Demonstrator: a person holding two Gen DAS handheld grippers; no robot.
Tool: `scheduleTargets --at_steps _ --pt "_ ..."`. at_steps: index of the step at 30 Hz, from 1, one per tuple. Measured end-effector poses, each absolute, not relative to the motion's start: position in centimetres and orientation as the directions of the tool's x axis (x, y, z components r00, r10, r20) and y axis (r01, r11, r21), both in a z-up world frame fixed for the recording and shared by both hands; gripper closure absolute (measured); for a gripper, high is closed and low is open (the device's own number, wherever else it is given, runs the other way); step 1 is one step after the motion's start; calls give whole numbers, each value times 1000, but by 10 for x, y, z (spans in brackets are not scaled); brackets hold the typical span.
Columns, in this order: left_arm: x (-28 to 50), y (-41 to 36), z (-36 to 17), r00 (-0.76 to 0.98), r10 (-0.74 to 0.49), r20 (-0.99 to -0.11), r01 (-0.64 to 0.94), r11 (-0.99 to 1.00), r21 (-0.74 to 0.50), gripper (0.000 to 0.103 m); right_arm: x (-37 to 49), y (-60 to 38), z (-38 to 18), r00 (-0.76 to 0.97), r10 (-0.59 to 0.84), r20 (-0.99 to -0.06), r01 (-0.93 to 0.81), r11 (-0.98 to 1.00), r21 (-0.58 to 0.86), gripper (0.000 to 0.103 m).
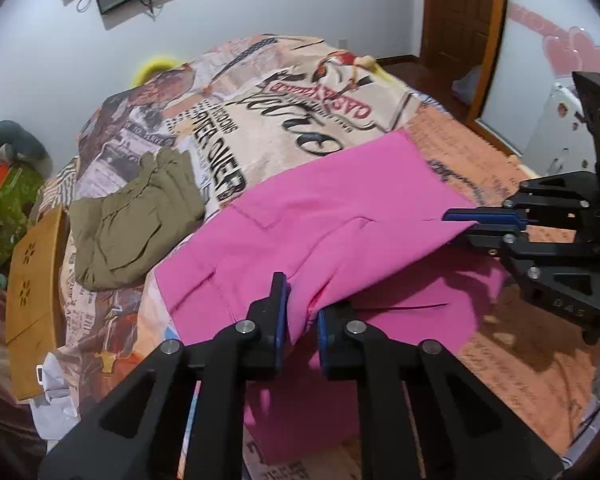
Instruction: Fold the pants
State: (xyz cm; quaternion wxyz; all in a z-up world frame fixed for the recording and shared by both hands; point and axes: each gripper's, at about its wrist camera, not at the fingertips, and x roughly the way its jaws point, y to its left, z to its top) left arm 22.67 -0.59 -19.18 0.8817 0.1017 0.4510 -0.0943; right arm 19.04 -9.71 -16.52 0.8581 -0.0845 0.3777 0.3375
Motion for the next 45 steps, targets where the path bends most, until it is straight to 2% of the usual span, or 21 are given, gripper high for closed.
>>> scheduleTargets --at_steps 6,16,22,26,30,32,34,35,37,41,45 --pt "207 -22 -190 548 -120 -828 315 947 71 91 178 -115 -158 488 509 -709 -636 764 110 96" --pt "186 -36 -214 477 -147 -866 350 936 34 89 161 -128 -183 420 477 -772 -612 777 147 96" --pt "172 -21 -208 452 -192 -871 344 938 -29 74 159 -134 -189 370 481 -795 -591 782 198 94" --pt "159 -9 -199 470 -185 -863 323 946 -27 70 155 -141 -186 351 483 -802 -581 784 218 86" --pt "153 13 -185 499 -184 -847 266 963 -53 68 150 -145 -177 368 490 -791 -584 783 213 83" --pt "154 27 -178 521 -171 -836 221 973 -61 64 151 -149 -172 389 493 -778 -576 789 213 79" --pt "157 41 -175 541 -153 -827 164 984 -75 53 153 -154 -169 410 497 -765 -558 800 221 72" --pt "160 46 -175 543 -146 -827 142 987 -81 51 156 -157 -168 419 497 -759 -545 807 228 70" --pt "167 55 -181 528 -131 -839 90 991 -98 47 161 -160 -167 433 491 -756 -520 821 235 70" --pt "175 58 -206 448 -156 -880 49 988 -150 47 175 -168 -178 440 459 -772 -453 856 251 69" --pt "175 52 -221 413 -177 -893 37 983 -178 46 181 -183 -192 443 423 -791 -383 887 260 63"
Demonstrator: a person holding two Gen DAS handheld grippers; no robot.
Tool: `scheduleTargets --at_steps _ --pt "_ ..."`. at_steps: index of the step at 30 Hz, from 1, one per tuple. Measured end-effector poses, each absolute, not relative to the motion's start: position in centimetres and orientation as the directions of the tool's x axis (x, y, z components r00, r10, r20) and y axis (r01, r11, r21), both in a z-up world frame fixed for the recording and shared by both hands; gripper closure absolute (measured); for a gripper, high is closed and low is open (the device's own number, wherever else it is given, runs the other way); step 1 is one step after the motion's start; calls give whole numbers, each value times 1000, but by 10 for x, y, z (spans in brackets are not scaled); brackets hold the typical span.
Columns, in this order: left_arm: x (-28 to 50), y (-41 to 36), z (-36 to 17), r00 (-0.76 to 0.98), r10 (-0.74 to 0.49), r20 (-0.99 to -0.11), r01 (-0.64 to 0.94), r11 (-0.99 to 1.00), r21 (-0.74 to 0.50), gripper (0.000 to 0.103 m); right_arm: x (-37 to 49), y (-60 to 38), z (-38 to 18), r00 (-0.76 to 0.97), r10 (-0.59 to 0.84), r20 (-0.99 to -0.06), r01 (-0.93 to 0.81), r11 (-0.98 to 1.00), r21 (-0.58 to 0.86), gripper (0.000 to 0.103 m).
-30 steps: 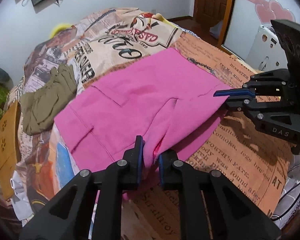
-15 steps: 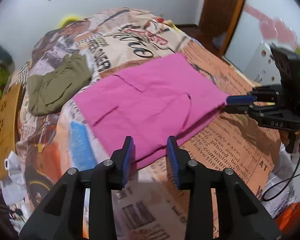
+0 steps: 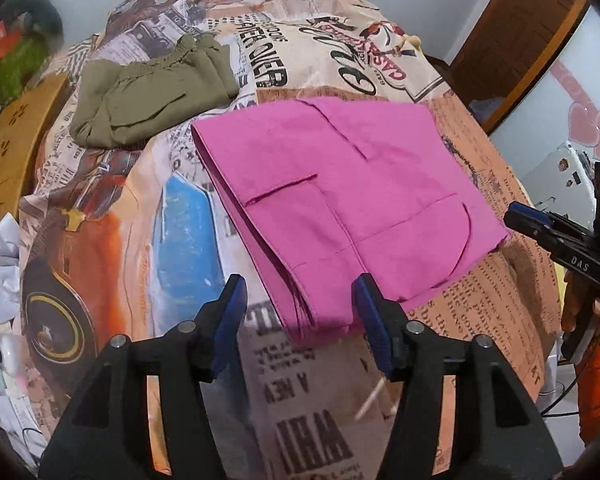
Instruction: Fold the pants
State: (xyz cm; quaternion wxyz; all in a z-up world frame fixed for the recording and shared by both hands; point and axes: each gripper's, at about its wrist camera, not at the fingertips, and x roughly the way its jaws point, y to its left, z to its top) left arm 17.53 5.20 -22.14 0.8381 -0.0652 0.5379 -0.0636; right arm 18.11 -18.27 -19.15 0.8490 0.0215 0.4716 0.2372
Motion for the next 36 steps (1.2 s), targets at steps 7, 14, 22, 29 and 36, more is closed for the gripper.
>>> scheduleTargets --at_steps 7,14,22,29,36 --pt "173 44 -220 427 -171 -888 68 985 -157 79 186 -213 -214 436 361 -824 -256 928 271 62" --pt "174 47 -227 437 -92 -895 101 993 -54 79 184 -222 -224 417 352 -838 -223 933 281 58" --pt "180 53 -231 436 -59 -898 91 996 -21 77 177 -219 -230 404 411 -817 -232 910 344 58" --pt "177 48 -231 455 -29 -890 98 995 18 77 171 -216 -229 410 425 -807 -249 903 350 93" --pt "176 51 -231 457 -21 -889 90 996 23 66 169 -223 -207 538 345 -769 -245 937 250 101"
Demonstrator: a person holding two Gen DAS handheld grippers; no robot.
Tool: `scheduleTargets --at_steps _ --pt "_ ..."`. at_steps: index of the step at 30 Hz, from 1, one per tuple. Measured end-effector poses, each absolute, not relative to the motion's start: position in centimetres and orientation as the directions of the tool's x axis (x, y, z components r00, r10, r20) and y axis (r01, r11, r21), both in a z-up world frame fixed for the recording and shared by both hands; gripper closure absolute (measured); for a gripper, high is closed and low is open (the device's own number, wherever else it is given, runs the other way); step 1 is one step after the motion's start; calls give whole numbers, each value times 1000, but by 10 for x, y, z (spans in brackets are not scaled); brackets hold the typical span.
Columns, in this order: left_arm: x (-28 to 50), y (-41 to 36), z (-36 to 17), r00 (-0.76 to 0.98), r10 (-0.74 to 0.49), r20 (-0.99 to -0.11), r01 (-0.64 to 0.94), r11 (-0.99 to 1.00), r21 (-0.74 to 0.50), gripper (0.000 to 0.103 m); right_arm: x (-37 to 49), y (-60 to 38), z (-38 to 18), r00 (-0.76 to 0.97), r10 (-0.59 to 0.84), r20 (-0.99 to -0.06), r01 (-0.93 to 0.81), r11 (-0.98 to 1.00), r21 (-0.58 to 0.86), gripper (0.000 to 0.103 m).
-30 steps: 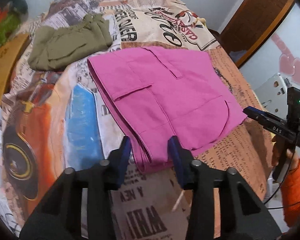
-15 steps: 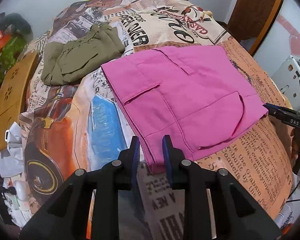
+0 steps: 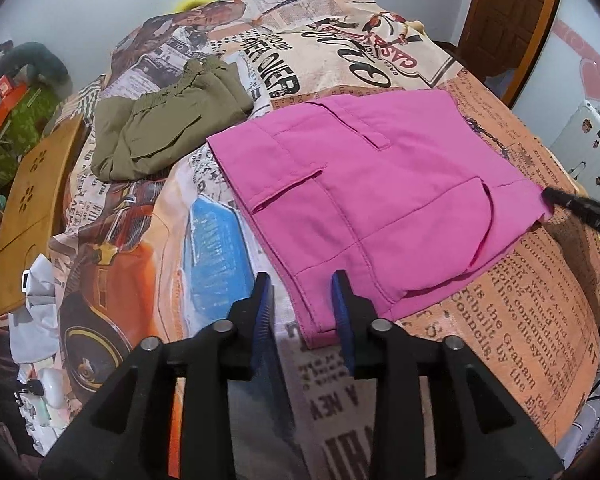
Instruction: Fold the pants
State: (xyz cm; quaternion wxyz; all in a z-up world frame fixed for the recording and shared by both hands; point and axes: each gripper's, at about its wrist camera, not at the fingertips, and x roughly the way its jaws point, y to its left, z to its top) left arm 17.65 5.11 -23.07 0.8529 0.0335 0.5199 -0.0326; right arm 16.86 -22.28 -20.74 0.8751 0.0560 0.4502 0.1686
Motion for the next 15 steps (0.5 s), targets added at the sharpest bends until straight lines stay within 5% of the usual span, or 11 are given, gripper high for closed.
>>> scheduleTargets --at_steps 7,12,15 --pt "180 66 -231 437 -68 -897 51 997 -51 57 177 -227 -203 517 333 -788 -242 941 238 101" --pt "180 75 -226 408 -125 -904 -5 990 -140 58 170 -229 -214 472 373 -799 -194 928 319 80" --pt "177 74 -221 402 -161 -901 -10 984 -180 58 168 -227 -223 441 379 -813 -181 925 333 79"
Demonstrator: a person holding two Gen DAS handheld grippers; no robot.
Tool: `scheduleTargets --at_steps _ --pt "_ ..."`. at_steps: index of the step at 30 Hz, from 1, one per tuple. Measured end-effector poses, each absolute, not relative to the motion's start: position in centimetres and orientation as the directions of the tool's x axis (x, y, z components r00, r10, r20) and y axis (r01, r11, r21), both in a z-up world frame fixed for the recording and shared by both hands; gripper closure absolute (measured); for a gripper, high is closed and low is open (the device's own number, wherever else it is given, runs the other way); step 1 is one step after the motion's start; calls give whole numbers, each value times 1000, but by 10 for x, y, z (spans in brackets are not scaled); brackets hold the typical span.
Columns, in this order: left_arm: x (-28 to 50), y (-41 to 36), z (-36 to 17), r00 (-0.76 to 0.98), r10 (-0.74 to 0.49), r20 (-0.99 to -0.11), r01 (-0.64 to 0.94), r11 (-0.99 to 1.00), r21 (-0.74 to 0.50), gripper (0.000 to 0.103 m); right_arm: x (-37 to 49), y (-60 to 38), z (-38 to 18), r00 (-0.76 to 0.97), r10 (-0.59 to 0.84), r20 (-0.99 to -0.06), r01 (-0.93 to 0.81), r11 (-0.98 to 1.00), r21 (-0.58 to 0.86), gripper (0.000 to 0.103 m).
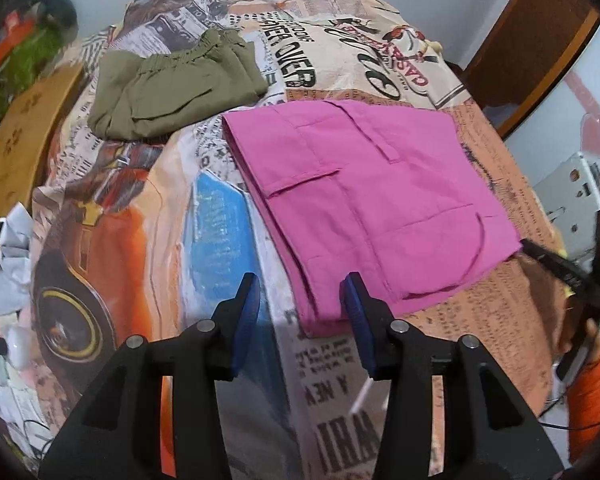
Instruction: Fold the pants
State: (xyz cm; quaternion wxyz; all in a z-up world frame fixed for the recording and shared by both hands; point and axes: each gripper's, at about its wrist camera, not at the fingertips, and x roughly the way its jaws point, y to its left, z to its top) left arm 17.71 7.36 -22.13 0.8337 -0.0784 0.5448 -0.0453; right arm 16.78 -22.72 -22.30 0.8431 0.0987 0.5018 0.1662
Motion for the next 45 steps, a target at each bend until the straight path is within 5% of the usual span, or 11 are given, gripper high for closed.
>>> scheduleTargets --at_steps 5,8,18,24,32,35,38,42,45 --pt "174 60 -221 407 -149 -901 15 988 -157 58 166 -222 -233 414 413 -811 -194 911 365 80" --pt "176 59 -228 402 -152 -903 5 986 -164 61 164 -221 -232 414 442 -796 -215 897 387 93" --pt "165 47 -218 475 -39 -879 44 999 -21 97 158 -223 -203 542 412 -732 -246 911 330 99" --pt "164 55 -206 489 -49 -871 46 998 -31 97 165 -231 -187 603 391 -695 -235 920 313 99" --pt "164 47 -222 455 -29 -890 59 998 -3 96 176 -214 -231 461 340 -820 -243 937 252 98" --pt "164 50 -218 453 -28 -891 54 999 -5 90 178 -214 -218 474 302 -827 -238 948 211 95" --pt "165 53 -209 473 -15 -881 45 999 7 83 176 -216 -199 514 301 -803 -233 950 207 76" --pt "167 53 -192 534 -16 -845 32 999 2 46 172 -205 -171 561 348 -751 -293 932 213 52" --pt "170 44 -189 559 -10 -829 45 999 18 40 173 -187 -170 544 385 -746 -351 912 214 42"
